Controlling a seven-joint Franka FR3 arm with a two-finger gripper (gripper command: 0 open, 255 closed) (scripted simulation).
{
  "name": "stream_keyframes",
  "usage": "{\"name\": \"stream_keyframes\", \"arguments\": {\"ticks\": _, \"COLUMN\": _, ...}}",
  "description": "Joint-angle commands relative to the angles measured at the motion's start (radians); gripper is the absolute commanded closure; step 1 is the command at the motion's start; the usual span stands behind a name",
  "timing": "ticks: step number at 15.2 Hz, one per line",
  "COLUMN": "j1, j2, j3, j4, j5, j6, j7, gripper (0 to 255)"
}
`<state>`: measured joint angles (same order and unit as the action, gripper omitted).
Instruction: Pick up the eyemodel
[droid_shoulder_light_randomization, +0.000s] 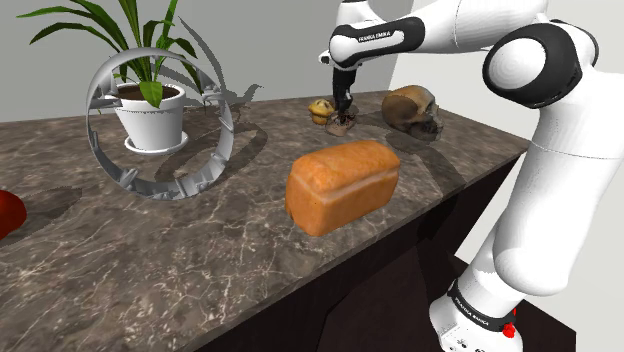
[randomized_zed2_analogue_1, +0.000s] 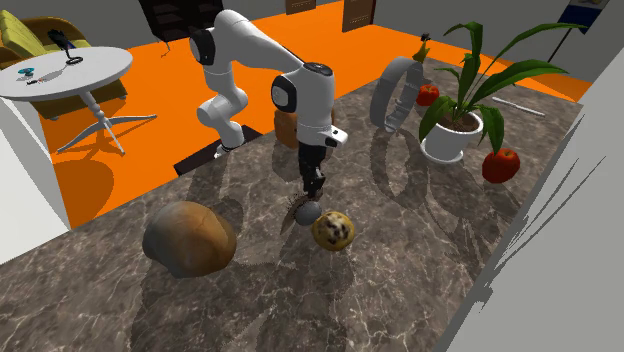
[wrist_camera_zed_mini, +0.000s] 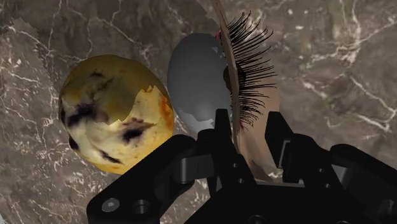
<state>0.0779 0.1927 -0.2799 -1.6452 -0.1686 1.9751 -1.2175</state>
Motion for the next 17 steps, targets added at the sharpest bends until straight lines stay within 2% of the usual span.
{"name": "stream_keyframes", "arguments": {"ticks": 1, "j1": 0.0, "j2": 0.0, "j3": 0.0, "j4": 0.0, "j5": 0.0, "j6": 0.0, "j7": 0.0, "gripper": 255}}
{"name": "stream_keyframes", "arguments": {"ticks": 4, "j1": 0.0, "j2": -0.002, "j3": 0.0, "j4": -0.003, "j5": -0.001, "j6": 0.001, "j7": 0.0, "gripper": 255}}
{"name": "stream_keyframes", "arguments": {"ticks": 17, "j1": -0.003, "j2": 0.007, "j3": -0.001, "j4": 0.183, "j5": 0.012, "j6": -0.173, "j7": -0.034, "gripper": 255}}
